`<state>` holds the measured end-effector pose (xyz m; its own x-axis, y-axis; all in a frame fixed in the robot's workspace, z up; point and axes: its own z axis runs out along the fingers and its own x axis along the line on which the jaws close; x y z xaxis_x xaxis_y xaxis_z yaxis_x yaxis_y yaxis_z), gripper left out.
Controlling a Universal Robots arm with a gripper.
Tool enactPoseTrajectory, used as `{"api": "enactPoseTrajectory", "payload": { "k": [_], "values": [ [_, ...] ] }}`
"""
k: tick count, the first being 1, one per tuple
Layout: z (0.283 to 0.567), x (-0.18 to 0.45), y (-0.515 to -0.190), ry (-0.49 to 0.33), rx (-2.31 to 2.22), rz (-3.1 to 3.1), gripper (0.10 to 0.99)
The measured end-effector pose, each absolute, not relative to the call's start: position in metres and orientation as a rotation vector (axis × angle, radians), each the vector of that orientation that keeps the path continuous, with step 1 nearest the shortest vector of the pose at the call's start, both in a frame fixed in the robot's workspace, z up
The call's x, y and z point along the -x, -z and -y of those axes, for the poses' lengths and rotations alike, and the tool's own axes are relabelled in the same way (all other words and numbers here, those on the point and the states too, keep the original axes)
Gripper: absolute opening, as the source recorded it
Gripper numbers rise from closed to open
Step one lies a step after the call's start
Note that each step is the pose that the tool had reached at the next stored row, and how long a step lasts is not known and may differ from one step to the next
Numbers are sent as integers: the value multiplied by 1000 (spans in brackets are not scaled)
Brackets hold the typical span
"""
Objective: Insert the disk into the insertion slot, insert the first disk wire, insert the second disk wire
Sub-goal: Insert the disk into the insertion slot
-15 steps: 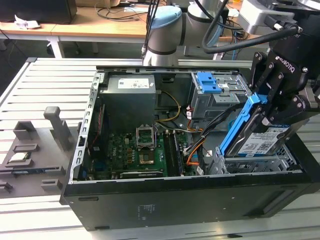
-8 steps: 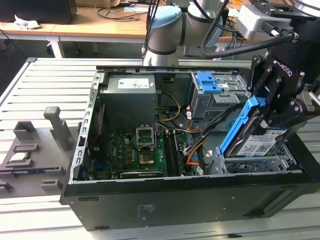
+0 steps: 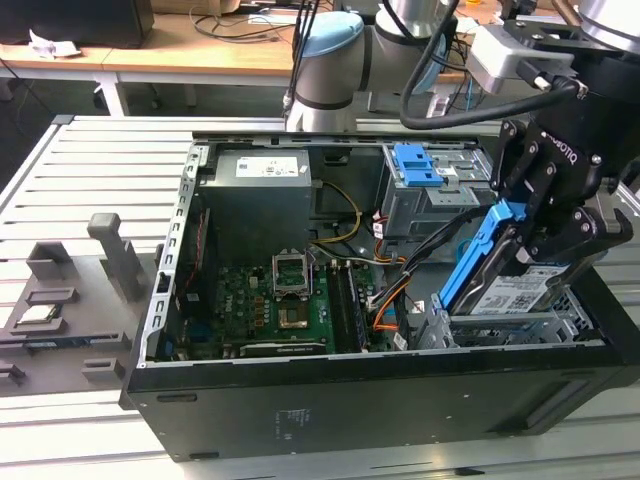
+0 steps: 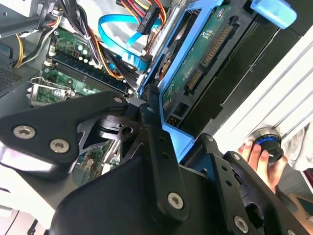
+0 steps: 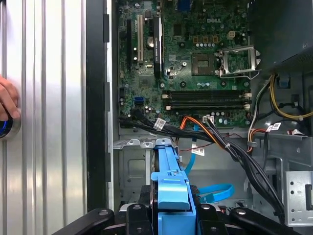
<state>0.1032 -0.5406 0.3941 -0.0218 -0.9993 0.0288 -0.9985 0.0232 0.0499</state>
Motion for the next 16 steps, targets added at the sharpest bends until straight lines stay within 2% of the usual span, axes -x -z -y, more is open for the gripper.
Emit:
{"api": "enactPoseTrajectory", "payload": {
  "k": [11, 12, 13, 14, 16],
  "values": [
    [541, -103, -391, 24, -2158, 2206, 380],
    [541, -103, -391, 24, -2157, 2206, 443],
    [541, -103, -391, 24, -2157, 2206, 443],
    [541, -103, -391, 24, -2157, 2207, 361],
    [541, -103, -391, 24, -2157, 2206, 361]
  ]
}}
